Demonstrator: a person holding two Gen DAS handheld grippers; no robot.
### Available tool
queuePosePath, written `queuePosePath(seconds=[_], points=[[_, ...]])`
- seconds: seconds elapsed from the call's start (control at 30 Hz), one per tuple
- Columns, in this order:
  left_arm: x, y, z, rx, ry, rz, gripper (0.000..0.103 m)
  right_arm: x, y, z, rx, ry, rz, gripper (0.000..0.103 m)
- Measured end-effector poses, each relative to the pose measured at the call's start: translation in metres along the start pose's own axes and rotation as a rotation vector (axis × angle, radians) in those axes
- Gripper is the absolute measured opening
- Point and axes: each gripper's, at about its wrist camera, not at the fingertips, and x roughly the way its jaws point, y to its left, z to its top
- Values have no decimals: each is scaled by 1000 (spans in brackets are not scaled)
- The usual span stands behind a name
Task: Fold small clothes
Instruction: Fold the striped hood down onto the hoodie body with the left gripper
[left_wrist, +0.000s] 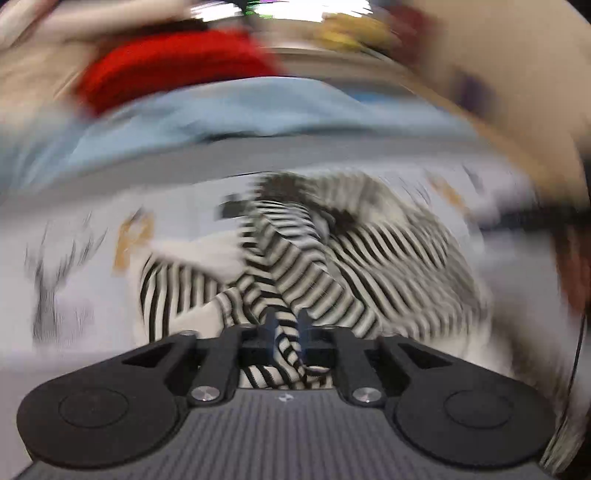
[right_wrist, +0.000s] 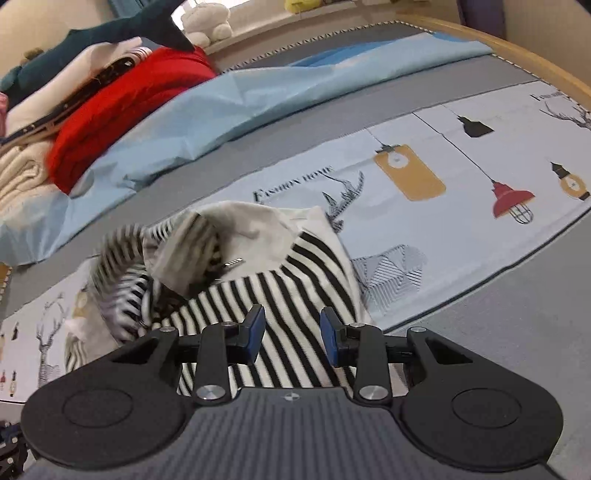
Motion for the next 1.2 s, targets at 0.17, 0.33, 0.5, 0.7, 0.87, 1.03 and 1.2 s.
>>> queuePosePath(seconds=[0.17,0.33,0.5,0.7,0.87,1.03,1.2], points=[[41,23,23,-304,-69,-117,47,5,8,-3,12,11,31,35],[98,25,29,-385,2,-117,56,13,12,-7,14,48,45,35],[122,26,26,-432,-8,-32,58,20,9,-7,11,71,52,35],[137,26,40,-419,-89,-8,52,22,8,-6,9,75,59,35],[122,6,44,-258,-148,54,12,21,4,-6,21,78,59,35],[45,-29,40,25,-244,-241,12,15,-6,6,65,36,47,35],[-3,-66,6,337,8,-498,20,2,-21,19,136,-41,48,35]])
